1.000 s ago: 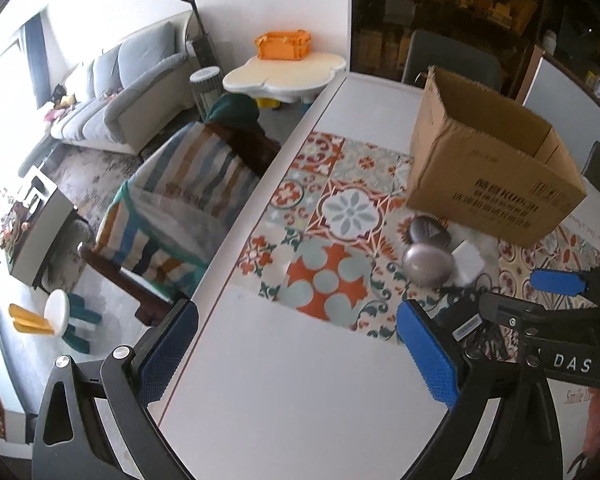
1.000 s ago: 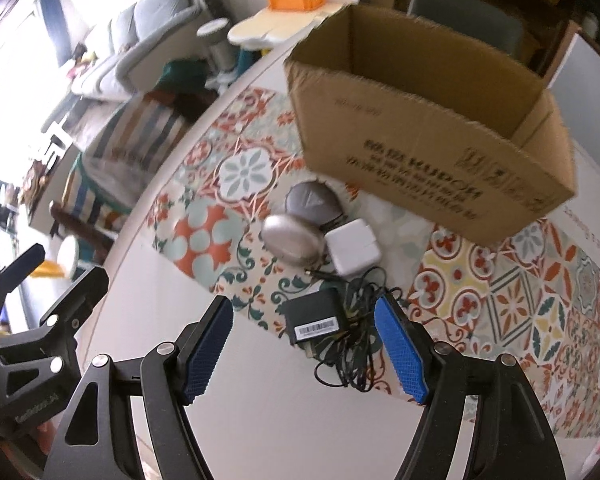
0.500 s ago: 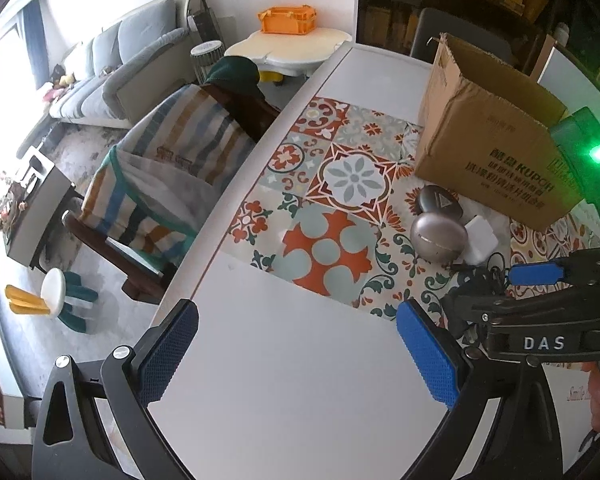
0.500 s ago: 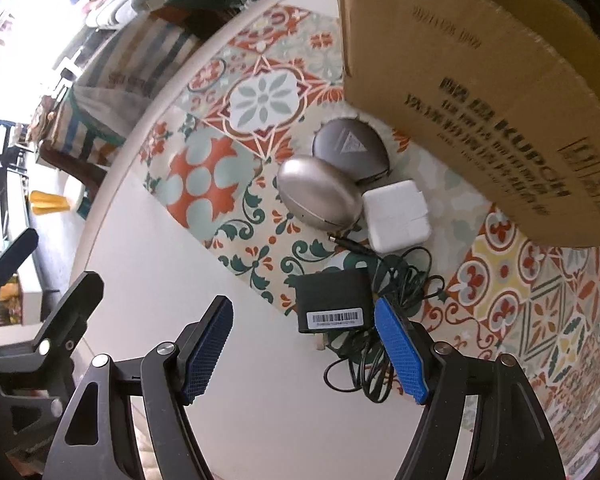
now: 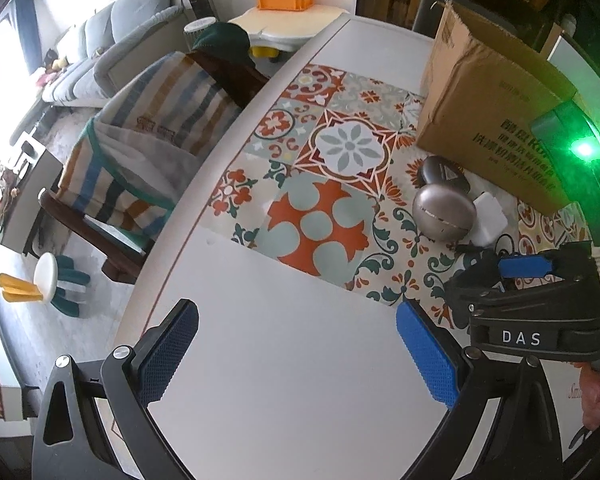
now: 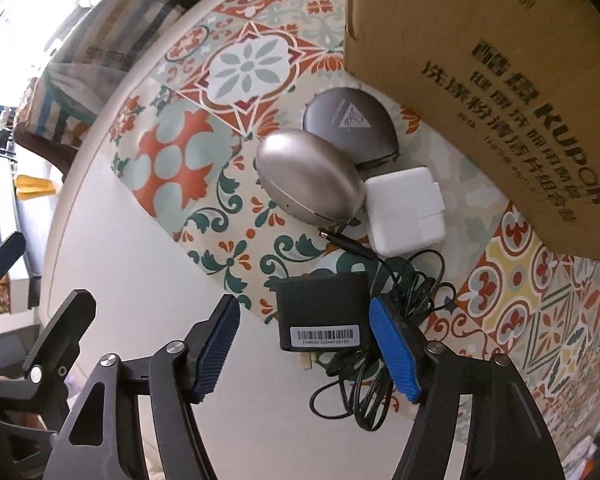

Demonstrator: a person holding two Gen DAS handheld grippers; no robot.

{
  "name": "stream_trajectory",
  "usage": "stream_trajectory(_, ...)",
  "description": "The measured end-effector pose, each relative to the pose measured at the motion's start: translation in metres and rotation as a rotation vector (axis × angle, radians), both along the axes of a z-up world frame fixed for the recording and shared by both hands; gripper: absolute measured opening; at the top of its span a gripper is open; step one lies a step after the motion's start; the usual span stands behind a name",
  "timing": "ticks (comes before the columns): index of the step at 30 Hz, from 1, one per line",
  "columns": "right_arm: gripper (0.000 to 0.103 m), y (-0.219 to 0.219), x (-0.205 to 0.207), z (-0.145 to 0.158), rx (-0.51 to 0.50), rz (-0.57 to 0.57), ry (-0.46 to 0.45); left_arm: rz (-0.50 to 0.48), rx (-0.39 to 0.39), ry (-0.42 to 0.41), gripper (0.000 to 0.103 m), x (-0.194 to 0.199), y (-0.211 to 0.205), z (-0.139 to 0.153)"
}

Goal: Organize rigid objects
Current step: 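Move the right tool to the black charger and grasp it, then grasp the silver egg-shaped device with the left tool while the right tool lifts the charger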

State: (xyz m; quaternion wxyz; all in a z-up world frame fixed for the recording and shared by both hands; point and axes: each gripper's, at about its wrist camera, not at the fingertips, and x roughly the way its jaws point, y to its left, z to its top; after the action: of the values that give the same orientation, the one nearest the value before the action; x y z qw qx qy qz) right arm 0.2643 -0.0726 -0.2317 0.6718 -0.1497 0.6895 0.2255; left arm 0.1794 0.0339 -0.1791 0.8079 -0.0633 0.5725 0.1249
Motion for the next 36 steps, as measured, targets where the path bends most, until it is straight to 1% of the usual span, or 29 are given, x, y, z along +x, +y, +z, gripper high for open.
stream_trajectory(10,0.065,0.003,0.004,-0.021,-0.021,-0.013,0.001,-0.014,-0.008,0.025,0.101,0.007,-0.004,-0.011)
stream_trajectory(16,0.065,0.01,-0.001,-0.04,-0.037,-0.021,0.017,-0.027,-0.006,0.04,0.101,0.01,-0.006,-0.017)
stream_trajectory(17,0.063,0.01,-0.003,-0.042,-0.034,-0.026,0.01,-0.029,-0.005,0.042,0.101,0.01,-0.007,-0.018)
stream_trajectory(18,0.059,0.01,-0.004,-0.041,-0.038,-0.028,-0.002,-0.033,-0.005,0.045,0.101,0.011,-0.007,-0.019)
stream_trajectory(19,0.056,0.008,-0.005,-0.042,-0.042,-0.032,-0.009,-0.038,-0.008,0.046,0.101,0.011,-0.008,-0.02)
stream_trajectory(25,0.056,-0.014,-0.011,-0.041,-0.008,-0.106,-0.019,-0.074,-0.026,0.042,0.101,0.015,-0.013,-0.022)
stream_trajectory(26,0.056,-0.029,-0.015,-0.04,0.001,-0.117,-0.017,-0.08,-0.031,0.04,0.101,0.016,-0.014,-0.021)
stream_trajectory(29,0.056,-0.045,-0.016,-0.037,0.034,-0.177,-0.015,-0.107,-0.038,0.032,0.101,0.019,-0.017,-0.02)
stream_trajectory(36,0.056,-0.079,-0.024,-0.026,0.068,-0.286,-0.057,-0.18,-0.047,0.017,0.101,0.027,-0.031,-0.017)
